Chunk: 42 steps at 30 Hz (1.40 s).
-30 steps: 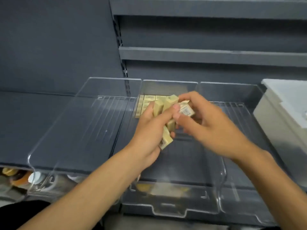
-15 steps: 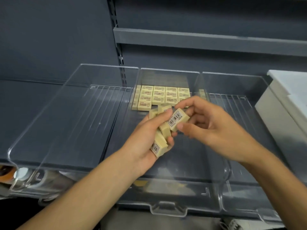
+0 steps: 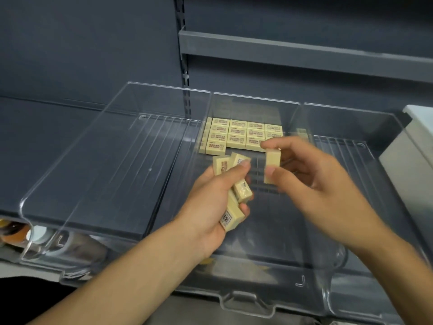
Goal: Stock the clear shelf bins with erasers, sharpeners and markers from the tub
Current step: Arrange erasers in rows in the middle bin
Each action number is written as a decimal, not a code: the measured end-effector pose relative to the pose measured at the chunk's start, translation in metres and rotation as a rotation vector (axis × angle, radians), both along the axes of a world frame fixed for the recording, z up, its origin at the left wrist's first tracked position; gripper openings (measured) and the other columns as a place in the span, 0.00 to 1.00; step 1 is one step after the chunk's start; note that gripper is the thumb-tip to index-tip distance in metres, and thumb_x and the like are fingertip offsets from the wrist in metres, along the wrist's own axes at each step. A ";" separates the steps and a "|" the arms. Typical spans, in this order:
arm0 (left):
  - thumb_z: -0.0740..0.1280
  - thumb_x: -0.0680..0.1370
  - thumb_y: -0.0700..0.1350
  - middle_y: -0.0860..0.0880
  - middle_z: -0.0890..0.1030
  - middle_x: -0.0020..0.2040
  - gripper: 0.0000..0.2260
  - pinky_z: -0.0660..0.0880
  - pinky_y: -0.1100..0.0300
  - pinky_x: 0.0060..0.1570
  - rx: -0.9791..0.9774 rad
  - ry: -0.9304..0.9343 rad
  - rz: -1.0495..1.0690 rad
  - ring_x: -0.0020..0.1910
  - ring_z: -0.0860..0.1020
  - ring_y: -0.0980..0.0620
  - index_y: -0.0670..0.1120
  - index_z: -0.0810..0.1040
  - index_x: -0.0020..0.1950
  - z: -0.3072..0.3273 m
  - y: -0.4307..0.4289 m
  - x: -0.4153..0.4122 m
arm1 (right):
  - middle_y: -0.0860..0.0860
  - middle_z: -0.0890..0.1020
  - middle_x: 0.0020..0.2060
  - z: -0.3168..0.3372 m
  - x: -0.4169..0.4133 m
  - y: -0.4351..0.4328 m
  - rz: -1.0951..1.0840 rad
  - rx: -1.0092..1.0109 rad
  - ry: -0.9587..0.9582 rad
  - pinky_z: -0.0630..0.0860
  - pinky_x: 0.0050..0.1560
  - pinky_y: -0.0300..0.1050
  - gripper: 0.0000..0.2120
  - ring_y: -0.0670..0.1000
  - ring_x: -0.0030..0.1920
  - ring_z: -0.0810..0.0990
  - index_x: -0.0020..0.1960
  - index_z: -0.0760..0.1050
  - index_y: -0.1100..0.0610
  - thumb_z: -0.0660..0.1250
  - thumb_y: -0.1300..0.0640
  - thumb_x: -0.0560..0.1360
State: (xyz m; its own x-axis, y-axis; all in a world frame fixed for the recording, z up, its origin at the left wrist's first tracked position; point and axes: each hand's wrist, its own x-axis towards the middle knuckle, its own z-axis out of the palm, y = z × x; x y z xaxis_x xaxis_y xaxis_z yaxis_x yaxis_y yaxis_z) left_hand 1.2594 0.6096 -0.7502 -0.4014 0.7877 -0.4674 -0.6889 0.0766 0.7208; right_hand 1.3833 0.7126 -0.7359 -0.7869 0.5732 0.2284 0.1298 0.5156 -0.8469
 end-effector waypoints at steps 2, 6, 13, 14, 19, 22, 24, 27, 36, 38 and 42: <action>0.72 0.76 0.46 0.51 0.78 0.36 0.04 0.70 0.65 0.25 -0.013 0.010 0.033 0.31 0.76 0.55 0.49 0.78 0.48 0.000 0.001 0.001 | 0.44 0.76 0.47 -0.004 0.002 0.006 -0.046 0.238 -0.120 0.76 0.49 0.43 0.17 0.46 0.46 0.77 0.67 0.71 0.43 0.61 0.49 0.79; 0.70 0.77 0.46 0.50 0.78 0.36 0.03 0.70 0.65 0.24 0.008 0.012 0.052 0.31 0.76 0.55 0.49 0.77 0.47 0.001 0.001 0.003 | 0.42 0.68 0.51 -0.010 0.000 0.014 -0.027 0.450 -0.247 0.76 0.49 0.42 0.26 0.42 0.45 0.75 0.73 0.64 0.49 0.65 0.52 0.76; 0.69 0.77 0.45 0.50 0.78 0.36 0.05 0.69 0.65 0.24 0.154 0.174 -0.106 0.32 0.76 0.54 0.47 0.77 0.52 0.019 -0.006 -0.002 | 0.46 0.72 0.49 -0.007 -0.001 0.023 -0.100 0.504 -0.219 0.76 0.47 0.45 0.12 0.44 0.43 0.76 0.54 0.74 0.54 0.72 0.59 0.72; 0.69 0.77 0.45 0.50 0.78 0.36 0.05 0.68 0.65 0.23 0.168 0.172 -0.115 0.32 0.75 0.54 0.47 0.77 0.51 0.022 -0.007 -0.006 | 0.47 0.72 0.48 -0.006 -0.002 0.023 -0.105 0.511 -0.224 0.76 0.48 0.45 0.12 0.45 0.43 0.76 0.53 0.74 0.54 0.72 0.60 0.71; 0.68 0.76 0.44 0.48 0.78 0.38 0.08 0.67 0.66 0.23 0.220 0.148 -0.169 0.32 0.75 0.53 0.47 0.74 0.53 0.035 -0.013 -0.015 | 0.46 0.74 0.47 -0.002 -0.023 0.031 -0.148 0.501 -0.411 0.74 0.49 0.46 0.11 0.51 0.48 0.77 0.52 0.75 0.52 0.72 0.55 0.71; 0.68 0.77 0.43 0.48 0.78 0.38 0.04 0.67 0.66 0.23 0.191 0.169 -0.157 0.32 0.75 0.53 0.47 0.75 0.51 0.038 -0.014 -0.018 | 0.48 0.79 0.48 -0.001 -0.049 0.041 -0.138 0.480 -0.611 0.74 0.49 0.46 0.10 0.53 0.50 0.78 0.51 0.76 0.50 0.72 0.50 0.72; 0.68 0.78 0.44 0.49 0.78 0.37 0.03 0.68 0.65 0.23 0.169 0.196 -0.132 0.31 0.76 0.54 0.48 0.75 0.49 0.041 -0.014 -0.023 | 0.52 0.78 0.49 -0.009 -0.068 0.047 -0.068 0.457 -0.682 0.74 0.50 0.46 0.08 0.55 0.50 0.78 0.48 0.75 0.51 0.72 0.53 0.72; 0.69 0.78 0.44 0.49 0.79 0.36 0.04 0.69 0.65 0.24 0.172 0.191 -0.109 0.31 0.76 0.54 0.48 0.75 0.49 0.044 -0.015 -0.031 | 0.55 0.73 0.53 -0.024 -0.088 0.053 -0.036 0.396 -0.691 0.73 0.47 0.45 0.07 0.56 0.47 0.76 0.46 0.72 0.52 0.71 0.55 0.73; 0.69 0.78 0.45 0.49 0.78 0.35 0.05 0.70 0.66 0.23 0.160 0.146 -0.067 0.30 0.76 0.54 0.47 0.75 0.50 0.042 -0.014 -0.042 | 0.52 0.74 0.50 -0.042 -0.108 0.062 -0.096 0.406 -0.580 0.74 0.49 0.48 0.12 0.57 0.50 0.76 0.47 0.68 0.51 0.70 0.59 0.71; 0.70 0.78 0.45 0.49 0.78 0.37 0.05 0.70 0.66 0.24 0.161 0.156 -0.067 0.31 0.76 0.54 0.47 0.75 0.50 0.042 -0.012 -0.041 | 0.52 0.74 0.48 -0.041 -0.108 0.061 -0.079 0.414 -0.594 0.73 0.48 0.48 0.09 0.57 0.49 0.76 0.46 0.70 0.50 0.70 0.58 0.72; 0.69 0.78 0.45 0.49 0.78 0.39 0.04 0.70 0.64 0.24 0.169 0.277 -0.083 0.33 0.76 0.54 0.47 0.77 0.52 0.039 -0.010 -0.037 | 0.52 0.78 0.51 -0.023 -0.096 0.058 0.024 0.345 -0.615 0.73 0.53 0.46 0.08 0.55 0.53 0.78 0.52 0.74 0.51 0.67 0.59 0.74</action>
